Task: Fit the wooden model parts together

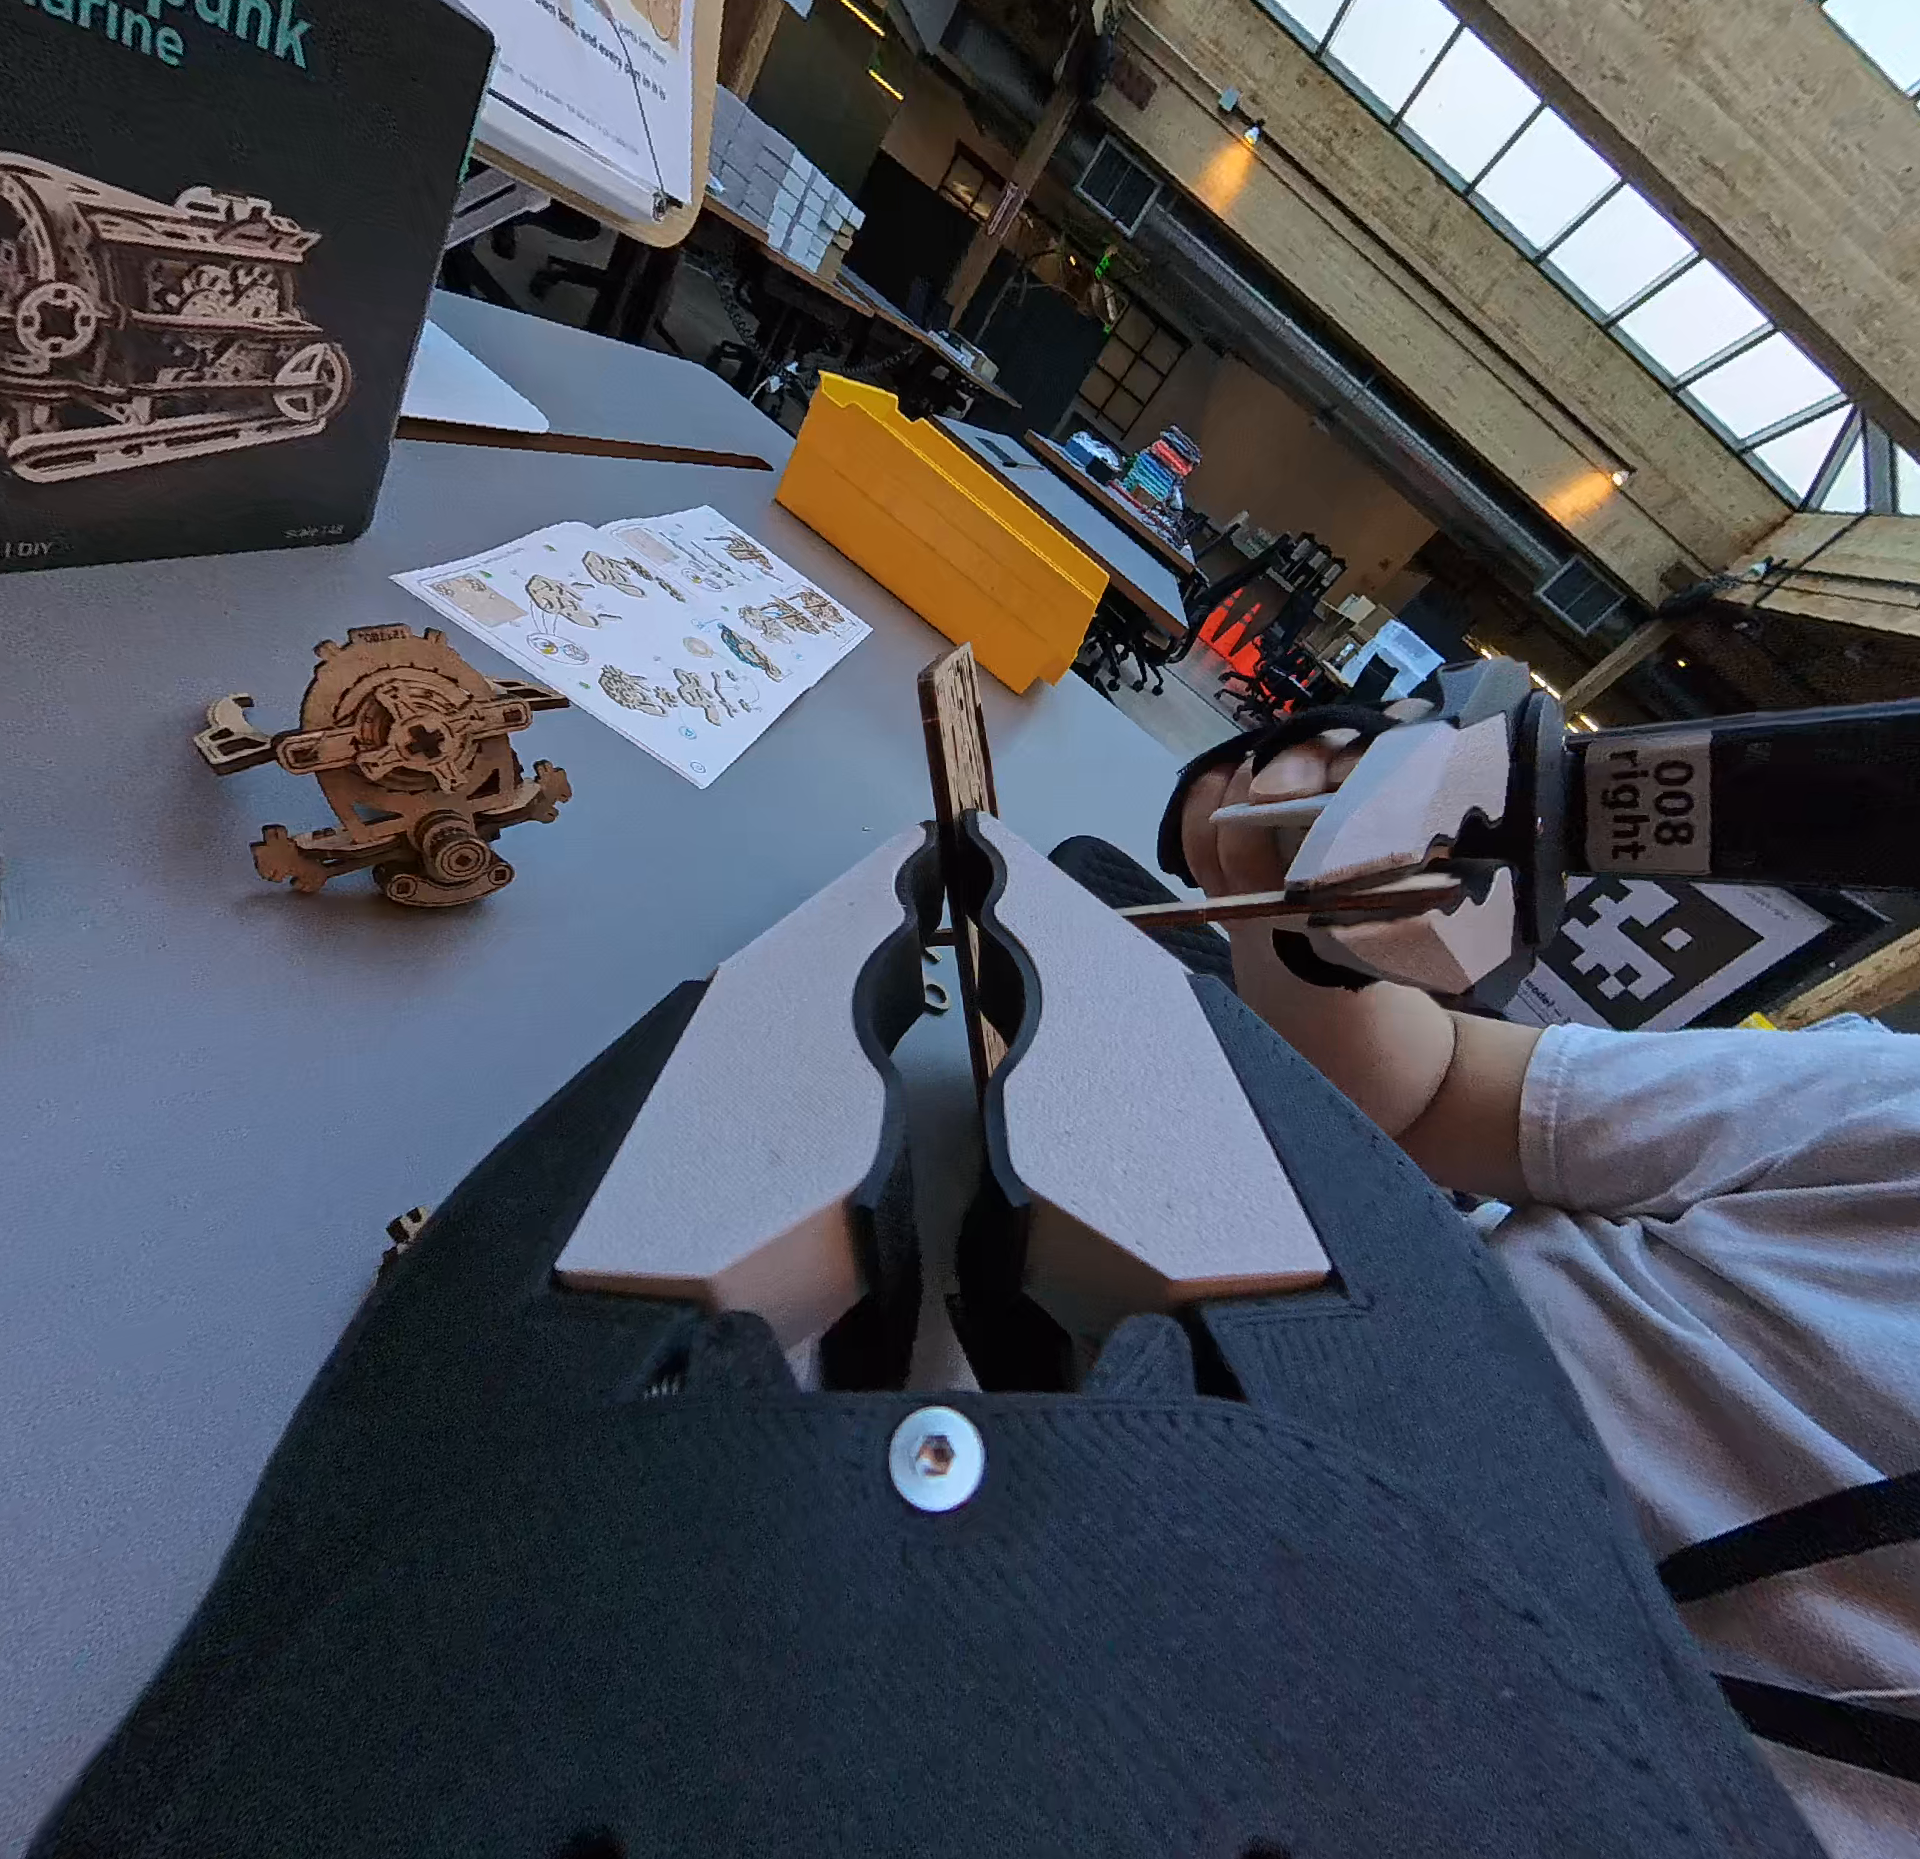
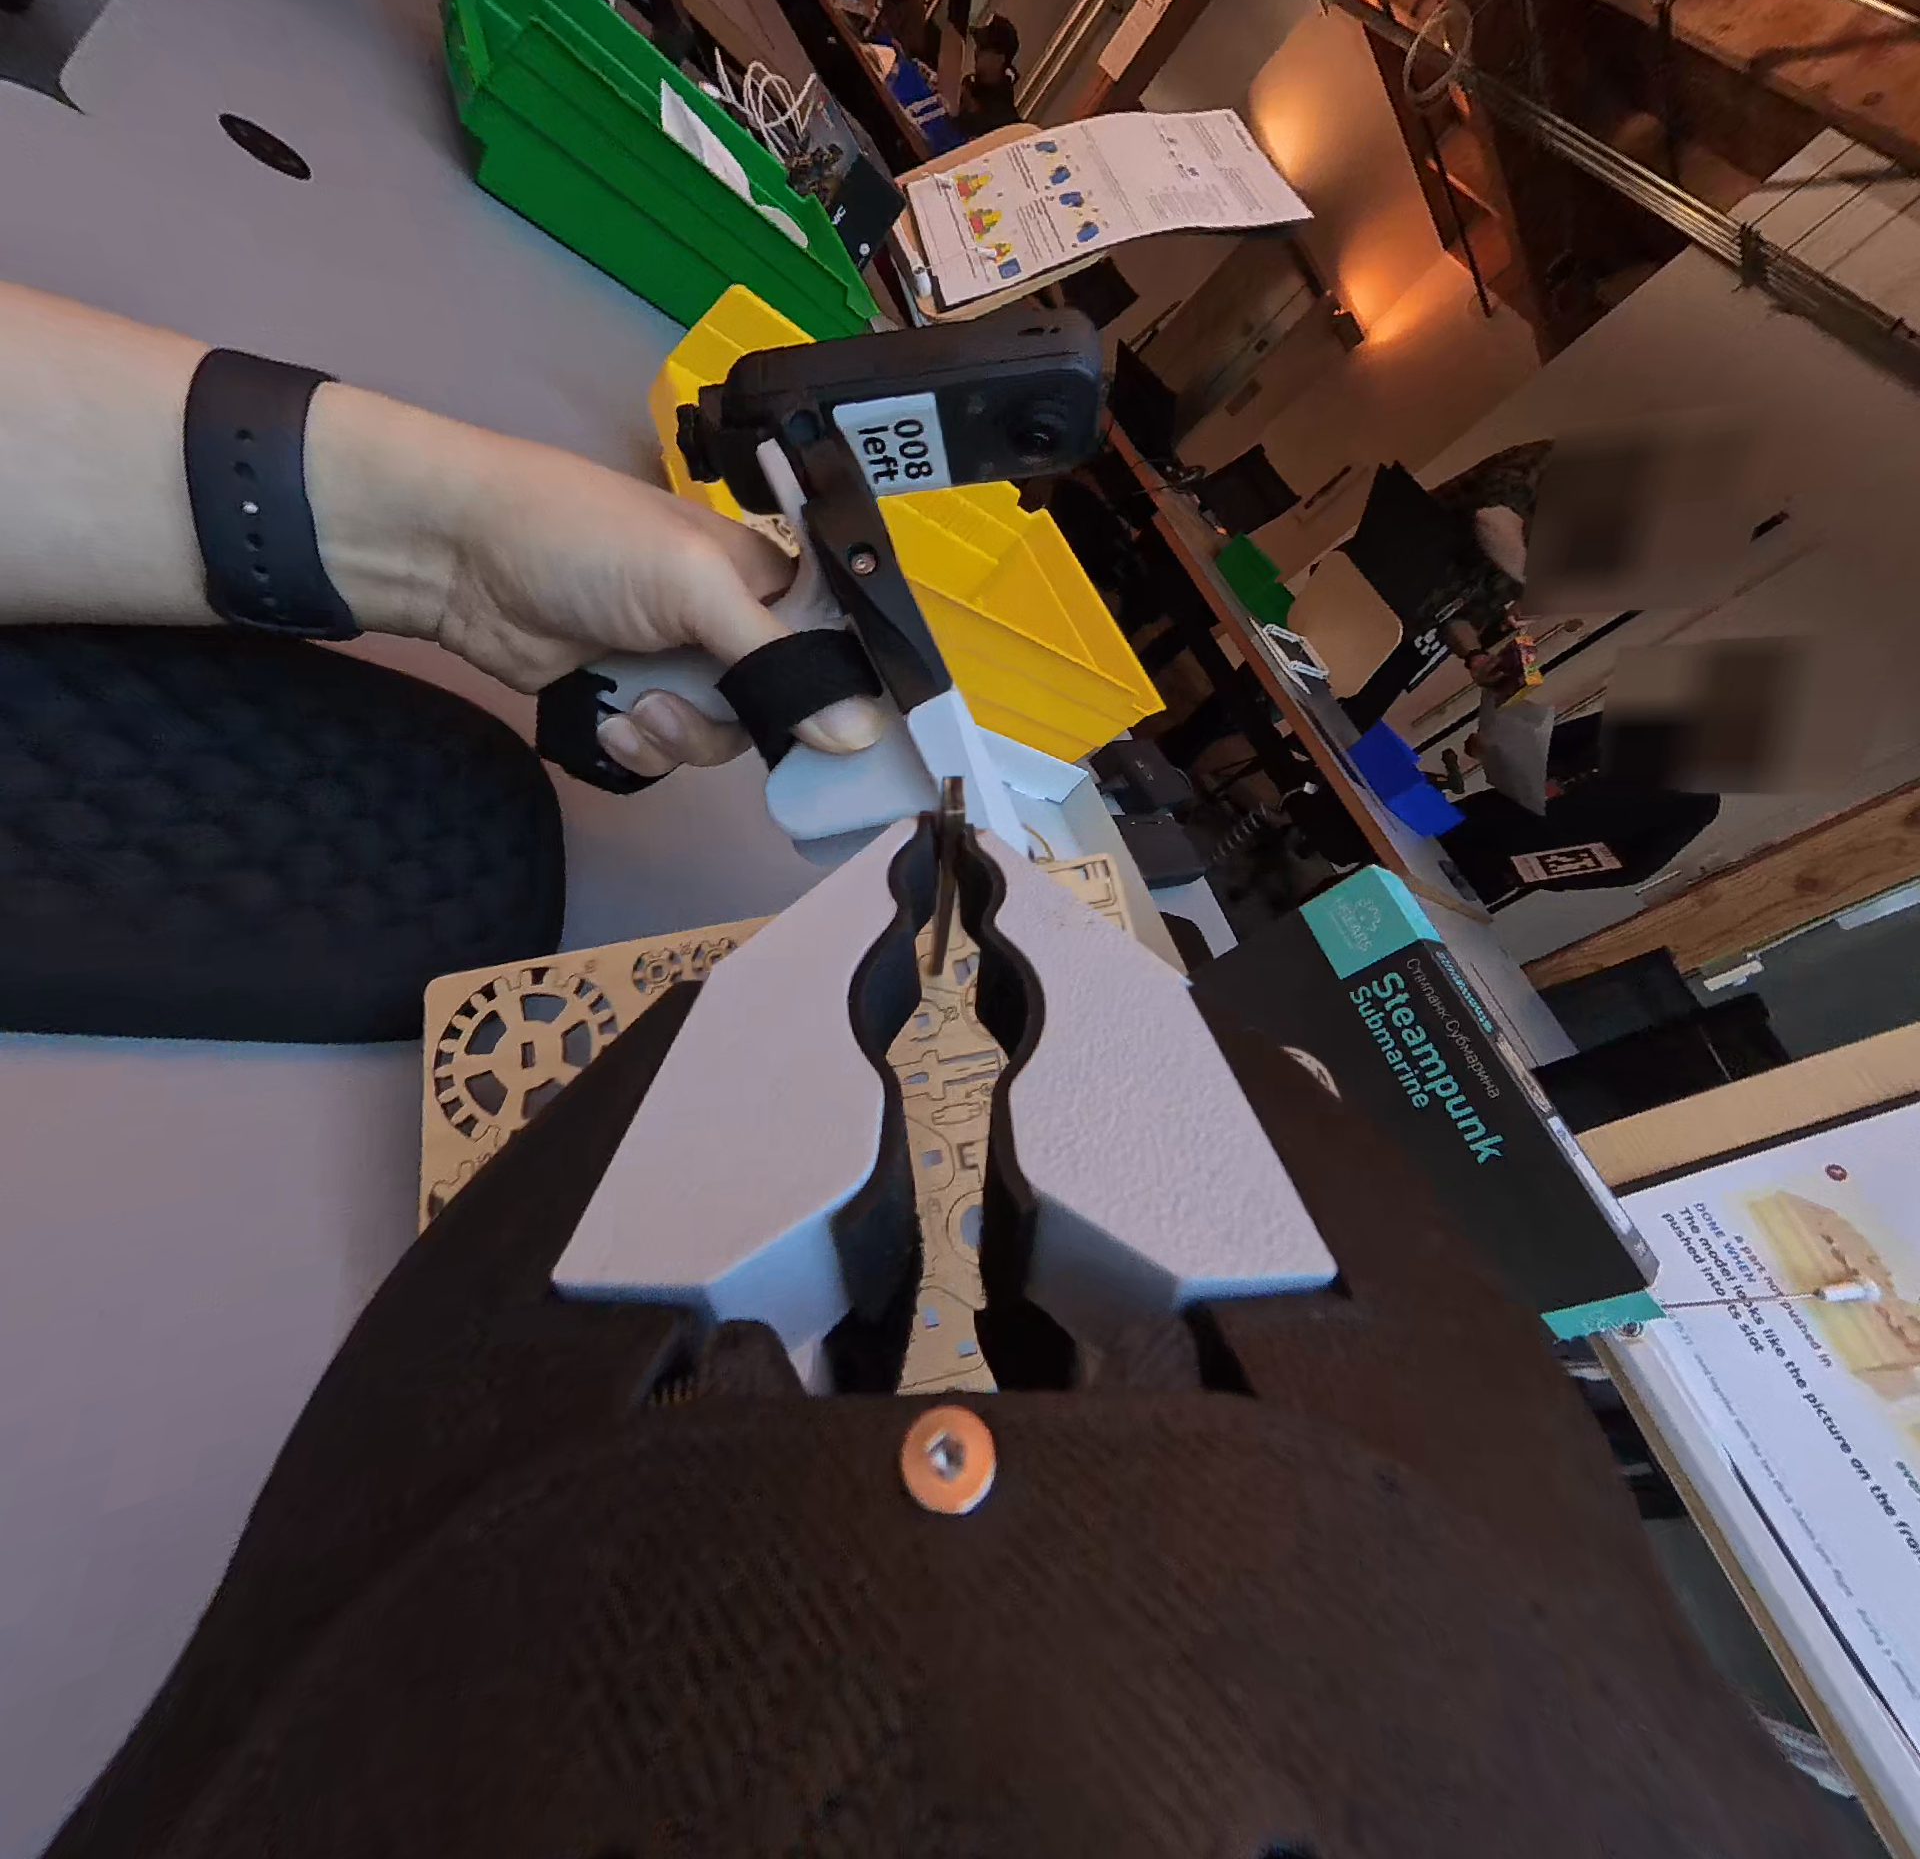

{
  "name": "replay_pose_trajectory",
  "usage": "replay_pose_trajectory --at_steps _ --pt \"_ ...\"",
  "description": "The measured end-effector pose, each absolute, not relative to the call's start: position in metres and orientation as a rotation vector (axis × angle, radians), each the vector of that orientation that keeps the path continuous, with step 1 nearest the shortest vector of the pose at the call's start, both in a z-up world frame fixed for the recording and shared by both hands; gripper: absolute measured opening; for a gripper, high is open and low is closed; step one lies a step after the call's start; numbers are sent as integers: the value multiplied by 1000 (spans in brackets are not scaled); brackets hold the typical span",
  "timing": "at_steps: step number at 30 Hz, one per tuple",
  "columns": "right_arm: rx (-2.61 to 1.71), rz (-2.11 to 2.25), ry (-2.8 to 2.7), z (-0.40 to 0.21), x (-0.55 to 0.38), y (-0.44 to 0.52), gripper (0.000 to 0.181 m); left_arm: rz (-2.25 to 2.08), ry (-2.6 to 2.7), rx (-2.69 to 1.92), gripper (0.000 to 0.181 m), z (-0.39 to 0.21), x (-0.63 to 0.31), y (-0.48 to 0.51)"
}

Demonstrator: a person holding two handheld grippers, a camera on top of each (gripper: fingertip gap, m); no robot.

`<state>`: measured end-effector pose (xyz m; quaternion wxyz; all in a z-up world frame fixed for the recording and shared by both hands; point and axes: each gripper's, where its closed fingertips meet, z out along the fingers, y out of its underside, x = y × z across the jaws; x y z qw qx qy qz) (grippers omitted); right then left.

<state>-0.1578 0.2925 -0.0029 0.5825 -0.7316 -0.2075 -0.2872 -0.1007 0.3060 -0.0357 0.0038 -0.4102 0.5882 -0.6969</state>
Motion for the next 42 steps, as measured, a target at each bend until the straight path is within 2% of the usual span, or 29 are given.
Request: replay_pose_trajectory --at_steps 31,37,42 --pt "-1676 -585 -574 -9 -155 286 2 -2154 1857 -1287 0 -37 -100 306" --pt "-1657 -584 -562 -5 -157 282 2 -2289 1907 -1281 10 -33 -111 304" --pt "-1631 -580 -575 -1 -162 279 2 -2315 2031 -1275 9 -38 -121 296"
